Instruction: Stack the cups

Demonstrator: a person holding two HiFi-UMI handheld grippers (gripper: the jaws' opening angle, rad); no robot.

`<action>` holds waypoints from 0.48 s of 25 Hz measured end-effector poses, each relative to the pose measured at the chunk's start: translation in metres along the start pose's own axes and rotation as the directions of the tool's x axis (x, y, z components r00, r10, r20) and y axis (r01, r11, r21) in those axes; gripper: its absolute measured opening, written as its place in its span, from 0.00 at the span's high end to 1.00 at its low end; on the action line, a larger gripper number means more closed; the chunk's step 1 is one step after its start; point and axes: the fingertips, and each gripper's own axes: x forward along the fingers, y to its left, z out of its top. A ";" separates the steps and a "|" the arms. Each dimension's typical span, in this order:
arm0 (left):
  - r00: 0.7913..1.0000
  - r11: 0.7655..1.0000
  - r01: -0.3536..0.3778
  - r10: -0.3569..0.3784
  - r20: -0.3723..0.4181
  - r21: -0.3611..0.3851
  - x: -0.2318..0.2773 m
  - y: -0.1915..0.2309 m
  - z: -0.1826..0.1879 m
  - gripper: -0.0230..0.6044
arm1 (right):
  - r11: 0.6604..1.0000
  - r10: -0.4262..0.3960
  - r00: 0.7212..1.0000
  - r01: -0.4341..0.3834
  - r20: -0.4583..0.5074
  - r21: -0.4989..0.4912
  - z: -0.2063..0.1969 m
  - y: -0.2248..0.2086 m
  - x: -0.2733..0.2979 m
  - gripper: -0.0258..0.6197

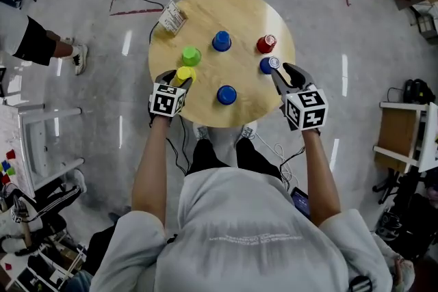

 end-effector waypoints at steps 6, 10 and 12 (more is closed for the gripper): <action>0.999 0.999 -0.033 0.033 -0.028 0.033 0.008 -0.002 -0.007 0.59 | 1.000 -0.024 1.000 0.024 -0.008 -0.006 -0.010 -0.010 -0.008 0.69; 0.999 0.998 -0.030 0.031 -0.011 0.050 -0.002 -0.013 -0.002 0.59 | 1.000 -0.028 1.000 0.028 -0.003 -0.010 -0.014 -0.013 -0.013 0.69; 1.000 0.998 -0.004 0.003 0.012 0.064 -0.008 -0.025 0.003 0.59 | 1.000 -0.026 1.000 0.026 -0.002 -0.014 -0.016 -0.014 -0.013 0.69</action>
